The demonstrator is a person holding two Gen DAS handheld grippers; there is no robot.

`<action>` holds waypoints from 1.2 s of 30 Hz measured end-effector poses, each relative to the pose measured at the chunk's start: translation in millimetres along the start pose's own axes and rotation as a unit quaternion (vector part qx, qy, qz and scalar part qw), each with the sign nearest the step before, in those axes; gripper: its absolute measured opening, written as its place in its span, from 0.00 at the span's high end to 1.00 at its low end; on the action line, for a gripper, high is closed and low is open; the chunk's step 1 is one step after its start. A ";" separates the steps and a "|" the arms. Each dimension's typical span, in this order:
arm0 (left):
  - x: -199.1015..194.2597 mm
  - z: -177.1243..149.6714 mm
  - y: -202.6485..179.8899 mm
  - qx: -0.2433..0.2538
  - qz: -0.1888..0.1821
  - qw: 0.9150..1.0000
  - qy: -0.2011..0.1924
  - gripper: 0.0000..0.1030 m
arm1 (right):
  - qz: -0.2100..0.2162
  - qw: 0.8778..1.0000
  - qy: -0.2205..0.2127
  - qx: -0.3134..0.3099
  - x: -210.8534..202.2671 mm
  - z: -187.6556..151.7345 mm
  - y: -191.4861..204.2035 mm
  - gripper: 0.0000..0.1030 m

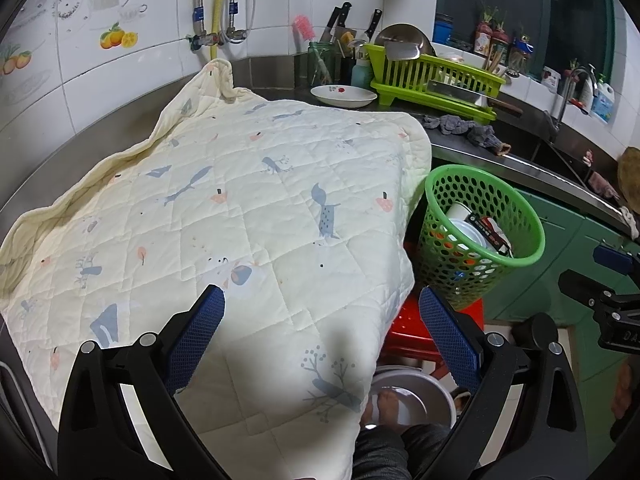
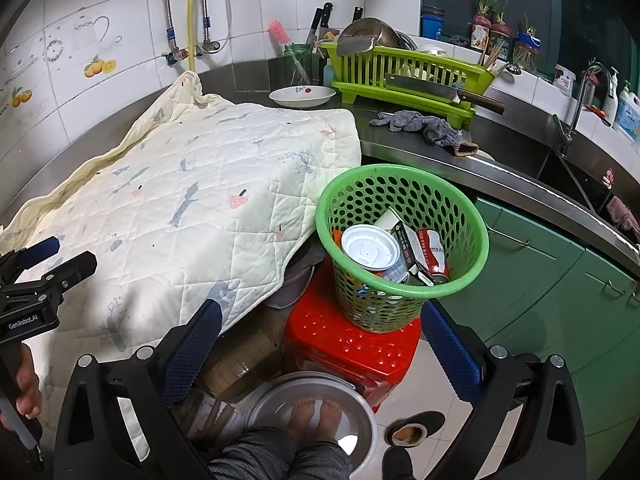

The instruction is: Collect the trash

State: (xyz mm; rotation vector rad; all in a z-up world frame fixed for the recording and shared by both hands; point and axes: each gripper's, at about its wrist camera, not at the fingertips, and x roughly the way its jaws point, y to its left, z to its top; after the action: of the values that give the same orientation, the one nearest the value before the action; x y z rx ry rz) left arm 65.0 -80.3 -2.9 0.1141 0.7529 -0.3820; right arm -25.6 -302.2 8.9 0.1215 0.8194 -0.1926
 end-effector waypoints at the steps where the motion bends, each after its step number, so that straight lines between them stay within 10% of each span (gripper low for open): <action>1: -0.1 0.4 0.7 -0.001 0.001 1.000 0.000 0.06 | 0.000 1.000 -0.001 0.000 -0.6 0.1 1.1 0.07; 36: -11.3 1.1 16.5 -0.021 0.037 0.999 -0.024 0.06 | 0.020 0.999 -0.017 -0.023 -3.0 9.0 30.8 0.07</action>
State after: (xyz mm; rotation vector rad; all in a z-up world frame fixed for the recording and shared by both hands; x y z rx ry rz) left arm 64.4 -62.0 5.1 0.0931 0.7068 -0.2976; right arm -14.5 -273.4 18.2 0.0916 0.7856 -0.1383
